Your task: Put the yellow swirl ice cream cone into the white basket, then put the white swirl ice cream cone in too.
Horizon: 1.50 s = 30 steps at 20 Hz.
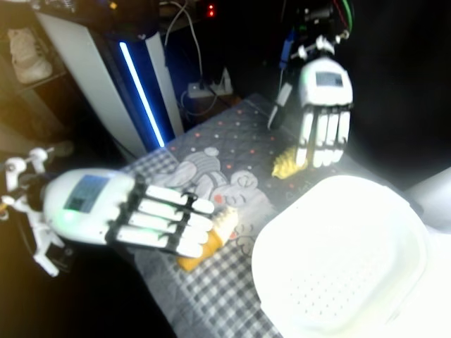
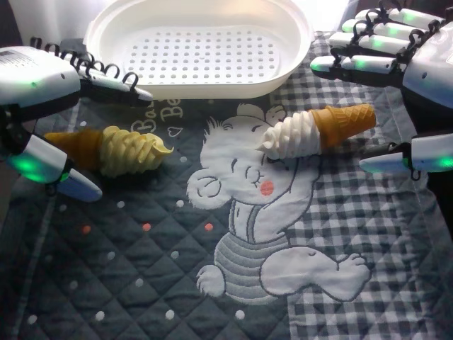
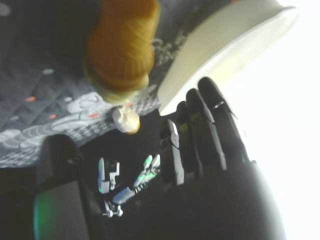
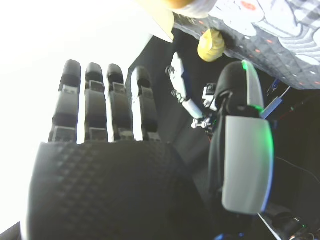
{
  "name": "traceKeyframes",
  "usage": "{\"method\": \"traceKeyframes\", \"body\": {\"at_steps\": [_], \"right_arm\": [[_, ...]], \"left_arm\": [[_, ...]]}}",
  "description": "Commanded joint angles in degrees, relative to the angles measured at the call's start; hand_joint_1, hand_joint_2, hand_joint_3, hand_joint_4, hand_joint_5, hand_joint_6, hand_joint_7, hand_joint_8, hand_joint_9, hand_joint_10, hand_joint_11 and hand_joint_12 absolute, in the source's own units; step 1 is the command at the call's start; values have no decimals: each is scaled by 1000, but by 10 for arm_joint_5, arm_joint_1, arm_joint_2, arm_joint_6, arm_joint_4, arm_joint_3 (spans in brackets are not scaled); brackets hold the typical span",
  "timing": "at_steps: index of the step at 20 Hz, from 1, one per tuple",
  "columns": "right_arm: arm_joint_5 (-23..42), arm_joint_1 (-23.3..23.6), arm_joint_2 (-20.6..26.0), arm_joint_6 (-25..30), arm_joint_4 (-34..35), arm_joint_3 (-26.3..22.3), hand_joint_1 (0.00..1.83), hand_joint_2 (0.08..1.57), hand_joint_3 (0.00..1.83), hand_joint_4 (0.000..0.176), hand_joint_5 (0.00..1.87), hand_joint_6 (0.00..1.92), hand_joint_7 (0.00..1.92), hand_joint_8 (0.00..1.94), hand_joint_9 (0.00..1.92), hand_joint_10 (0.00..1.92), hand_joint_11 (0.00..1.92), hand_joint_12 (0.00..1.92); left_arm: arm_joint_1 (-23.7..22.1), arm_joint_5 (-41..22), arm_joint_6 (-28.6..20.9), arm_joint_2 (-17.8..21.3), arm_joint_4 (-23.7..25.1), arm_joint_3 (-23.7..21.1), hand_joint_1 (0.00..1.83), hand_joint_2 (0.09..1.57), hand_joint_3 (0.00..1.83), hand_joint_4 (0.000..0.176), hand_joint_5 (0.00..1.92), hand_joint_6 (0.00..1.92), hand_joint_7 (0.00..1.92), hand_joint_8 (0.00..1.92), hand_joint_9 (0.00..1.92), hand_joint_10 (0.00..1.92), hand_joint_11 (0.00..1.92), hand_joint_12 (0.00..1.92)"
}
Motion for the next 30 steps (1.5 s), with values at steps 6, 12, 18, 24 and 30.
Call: {"method": "traceKeyframes", "body": {"at_steps": [6, 12, 18, 24, 30], "right_arm": [[66, 8, 0, 2, 18, 3, 586, 990, 0, 134, 254, 1, 163, 0, 134, 0, 0, 307], [67, 8, -5, 2, 18, 8, 633, 980, 0, 122, 257, 3, 160, 3, 148, 5, 34, 300], [67, 8, -5, 2, 18, 9, 616, 984, 0, 124, 262, 3, 174, 0, 157, 0, 6, 384], [67, 8, -5, 2, 18, 10, 654, 993, 1, 79, 285, 5, 205, 7, 177, 6, 23, 415], [66, 8, -5, 2, 20, 11, 626, 1000, 4, 75, 300, 4, 233, 8, 207, 10, 29, 486]], "left_arm": [[-4, 1, -4, -30, 4, 27, 872, 752, 0, 66, 416, 4, 509, 7, 560, 11, 382, 643], [-2, 17, -13, -63, 3, 57, 881, 821, 0, 69, 413, 0, 505, 0, 577, 2, 310, 851], [10, -3, -49, -73, 3, 66, 1184, 1010, 0, 0, 1221, 528, 1092, 1094, 1071, 1558, 1013, 1848], [-13, -54, -73, -48, 2, 65, 1184, 1050, 0, 0, 1130, 716, 1024, 1040, 997, 1453, 902, 1719], [-73, -167, -124, -29, 3, 67, 1211, 1030, 0, 0, 1212, 535, 906, 1100, 758, 1367, 604, 1699]]}}
